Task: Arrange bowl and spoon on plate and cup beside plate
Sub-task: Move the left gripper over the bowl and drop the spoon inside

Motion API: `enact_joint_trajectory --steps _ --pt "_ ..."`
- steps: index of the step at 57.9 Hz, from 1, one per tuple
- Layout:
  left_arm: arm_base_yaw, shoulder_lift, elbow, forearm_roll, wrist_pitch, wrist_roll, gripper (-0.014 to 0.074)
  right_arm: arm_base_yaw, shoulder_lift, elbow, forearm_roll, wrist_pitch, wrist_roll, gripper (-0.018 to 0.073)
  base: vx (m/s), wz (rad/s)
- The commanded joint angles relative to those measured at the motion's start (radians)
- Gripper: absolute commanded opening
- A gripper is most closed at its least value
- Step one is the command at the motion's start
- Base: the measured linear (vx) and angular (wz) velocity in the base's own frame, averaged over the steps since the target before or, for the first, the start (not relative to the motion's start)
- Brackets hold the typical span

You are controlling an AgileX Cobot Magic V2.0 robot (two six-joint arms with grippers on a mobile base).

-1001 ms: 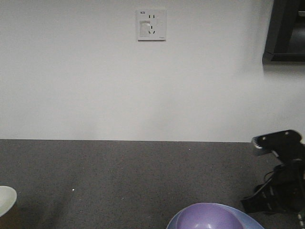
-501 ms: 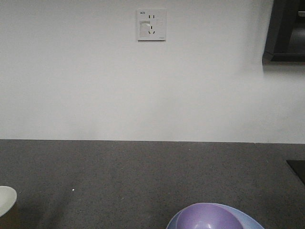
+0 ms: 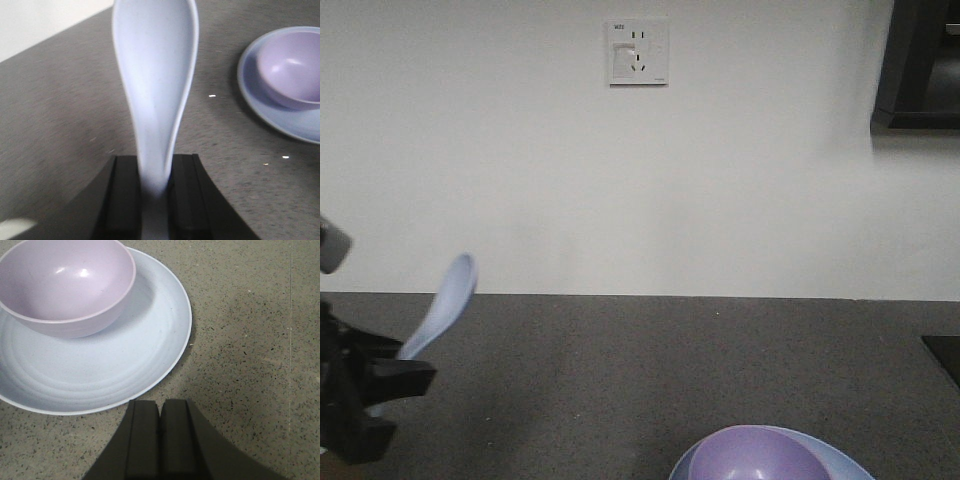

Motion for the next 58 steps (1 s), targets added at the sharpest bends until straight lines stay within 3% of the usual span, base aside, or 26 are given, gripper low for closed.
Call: enact_joint_trajectory --steps 1,11,22,38,58 --pt "-0.077 0.071 -0.086 -0.057 -0.033 0.018 0.0003 -0.001 0.001 -0.028 0.002 -0.084 0.001 -0.0009 0.0 0.0" --pt "-0.239 0.228 -0.174 -0.057 -0.037 0.011 0.0003 -0.001 0.001 -0.028 0.002 -0.084 0.001 -0.0009 0.0 0.0" --pt "-0.338 0.393 -0.307 -0.057 0.03 -0.014 0.0003 -0.001 0.003 -0.028 -0.002 -0.092 0.001 -0.0009 0.0 0.0" --pt "-0.382 0.602 -0.519 -0.055 0.186 -0.072 0.0003 -0.001 0.003 -0.027 -0.002 -0.104 -0.001 -0.0009 0.0 0.0" --pt "-0.382 0.732 -0.634 -0.057 0.212 -0.12 0.0018 -0.001 0.003 0.031 0.003 -0.172 -0.003 -0.0009 0.0 0.0"
